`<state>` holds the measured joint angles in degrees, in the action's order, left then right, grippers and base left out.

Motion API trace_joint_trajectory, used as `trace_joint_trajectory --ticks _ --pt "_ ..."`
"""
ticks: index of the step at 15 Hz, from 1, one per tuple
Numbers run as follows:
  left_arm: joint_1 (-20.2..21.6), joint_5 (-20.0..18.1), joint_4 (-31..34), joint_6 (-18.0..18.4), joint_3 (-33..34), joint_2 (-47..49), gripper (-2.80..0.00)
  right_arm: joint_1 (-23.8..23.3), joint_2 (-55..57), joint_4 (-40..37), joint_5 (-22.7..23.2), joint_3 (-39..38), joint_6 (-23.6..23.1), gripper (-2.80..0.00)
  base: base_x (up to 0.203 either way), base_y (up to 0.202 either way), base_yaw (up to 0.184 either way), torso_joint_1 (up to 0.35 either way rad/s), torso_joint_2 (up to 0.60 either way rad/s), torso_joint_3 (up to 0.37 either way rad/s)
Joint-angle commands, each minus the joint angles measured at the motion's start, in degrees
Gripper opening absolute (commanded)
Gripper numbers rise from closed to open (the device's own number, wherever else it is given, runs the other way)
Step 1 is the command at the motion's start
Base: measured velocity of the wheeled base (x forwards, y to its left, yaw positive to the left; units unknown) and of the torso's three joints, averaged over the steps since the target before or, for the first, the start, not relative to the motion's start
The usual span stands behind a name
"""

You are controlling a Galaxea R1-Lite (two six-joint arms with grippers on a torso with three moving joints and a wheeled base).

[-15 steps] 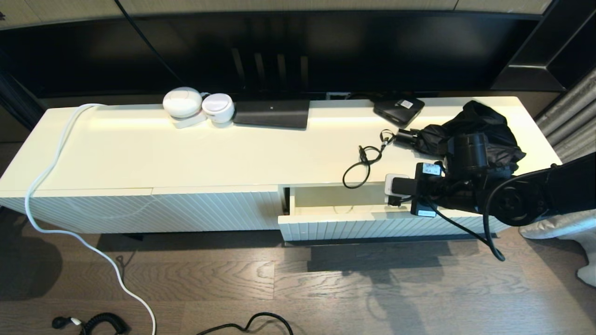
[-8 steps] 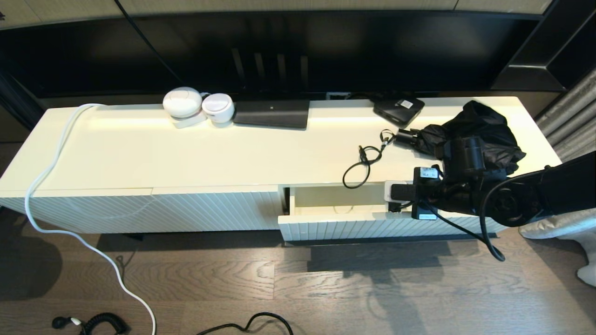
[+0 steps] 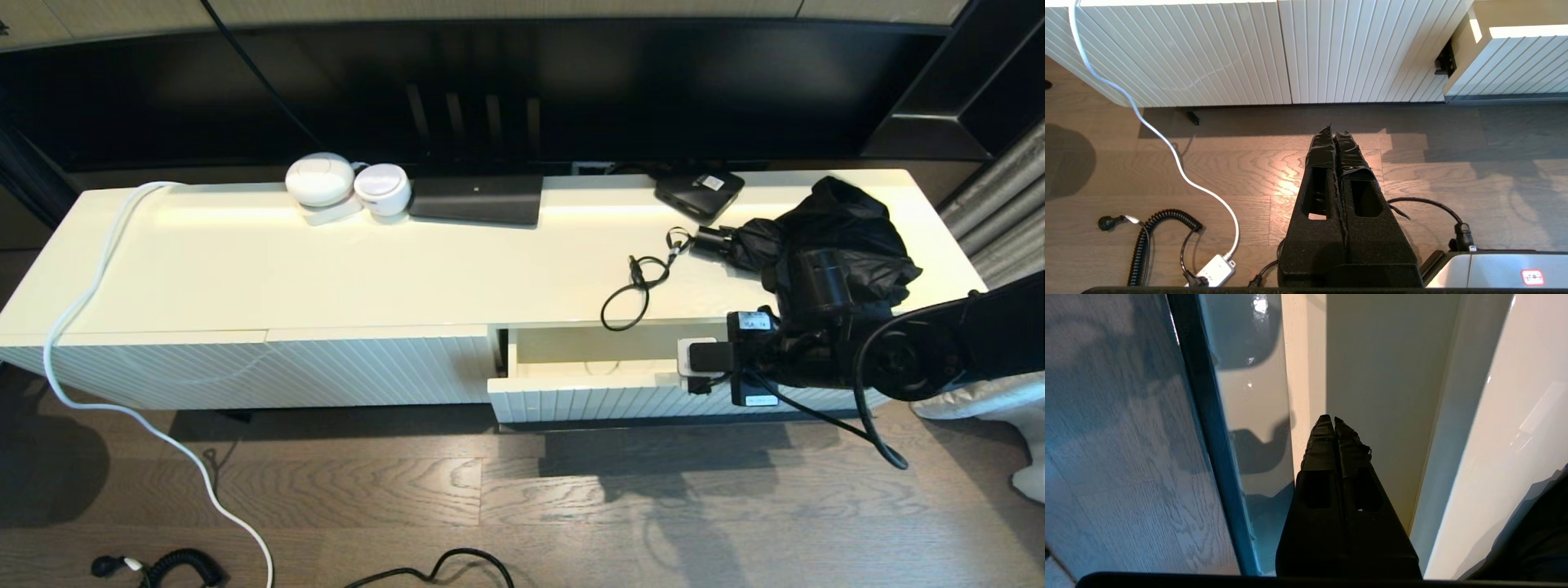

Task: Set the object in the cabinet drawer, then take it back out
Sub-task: Open the drawer

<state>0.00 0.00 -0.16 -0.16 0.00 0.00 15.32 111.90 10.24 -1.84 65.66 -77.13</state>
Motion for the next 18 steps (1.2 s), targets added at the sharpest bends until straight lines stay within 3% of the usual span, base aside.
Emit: trace_joint_trajectory --ticks 1,5,18 --pt "0.0 0.09 -0.02 -0.02 0.0 0.0 -2.8 0.26 -1.08 -0.99 0.0 -0.41 -0.47 -2.8 0.0 0.0 0.0 0.0 0.0 0.0" --pt "0.0 0.0 -0.02 -0.02 0.0 0.0 -2.8 1.28 -2.82 -4.65 0.0 -1.32 -0.47 -2.8 0.0 0.0 0.0 0.0 0.0 0.0" --pt "0.0 0.0 -0.02 -0.02 0.0 0.0 -2.8 1.46 -5.73 -4.79 -0.03 -13.95 -0.56 -2.8 0.0 0.0 0.0 0.0 0.0 0.0"
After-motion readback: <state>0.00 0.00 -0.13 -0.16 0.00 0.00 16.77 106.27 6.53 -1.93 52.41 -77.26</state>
